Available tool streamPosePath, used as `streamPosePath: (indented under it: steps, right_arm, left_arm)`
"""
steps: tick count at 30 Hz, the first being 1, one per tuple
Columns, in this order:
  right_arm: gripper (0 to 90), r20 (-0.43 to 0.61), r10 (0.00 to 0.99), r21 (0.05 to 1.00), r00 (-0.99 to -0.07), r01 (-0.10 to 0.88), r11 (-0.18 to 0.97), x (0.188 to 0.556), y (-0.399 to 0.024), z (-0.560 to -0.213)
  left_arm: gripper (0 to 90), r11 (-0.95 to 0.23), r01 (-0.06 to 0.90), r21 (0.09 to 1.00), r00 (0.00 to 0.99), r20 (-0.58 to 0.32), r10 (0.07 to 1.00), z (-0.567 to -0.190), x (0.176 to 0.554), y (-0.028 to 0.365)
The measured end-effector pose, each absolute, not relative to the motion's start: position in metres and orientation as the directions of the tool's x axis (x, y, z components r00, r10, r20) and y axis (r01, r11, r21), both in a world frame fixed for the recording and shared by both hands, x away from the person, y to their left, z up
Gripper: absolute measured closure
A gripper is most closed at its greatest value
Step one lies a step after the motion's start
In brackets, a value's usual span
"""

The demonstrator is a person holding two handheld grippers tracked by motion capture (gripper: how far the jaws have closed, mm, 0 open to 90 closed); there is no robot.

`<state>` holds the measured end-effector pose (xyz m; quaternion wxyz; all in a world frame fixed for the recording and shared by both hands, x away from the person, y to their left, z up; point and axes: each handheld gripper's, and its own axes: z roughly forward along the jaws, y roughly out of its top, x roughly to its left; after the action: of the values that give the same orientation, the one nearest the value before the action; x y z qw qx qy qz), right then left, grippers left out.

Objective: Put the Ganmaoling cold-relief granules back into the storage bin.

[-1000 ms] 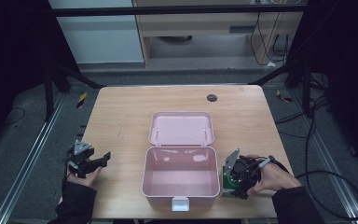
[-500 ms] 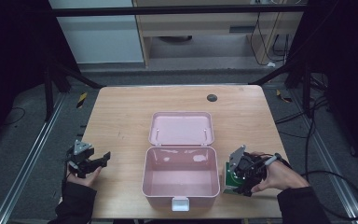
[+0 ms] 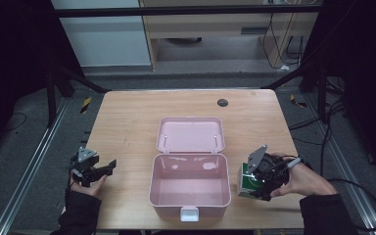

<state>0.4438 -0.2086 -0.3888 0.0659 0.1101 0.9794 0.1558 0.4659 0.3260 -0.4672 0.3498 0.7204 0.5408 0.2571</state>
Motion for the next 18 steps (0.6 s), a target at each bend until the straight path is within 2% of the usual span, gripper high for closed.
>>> streamPosePath:
  steps: [18]
  right_arm:
    - [16.2, -0.132, 0.223, 0.336, -0.966, 0.168, 0.927, 0.443, -0.211, -0.338]
  left_arm:
    - [27.7, -0.17, 0.6, 0.782, 0.283, -0.009, 0.959, -0.467, 0.466, 0.326]
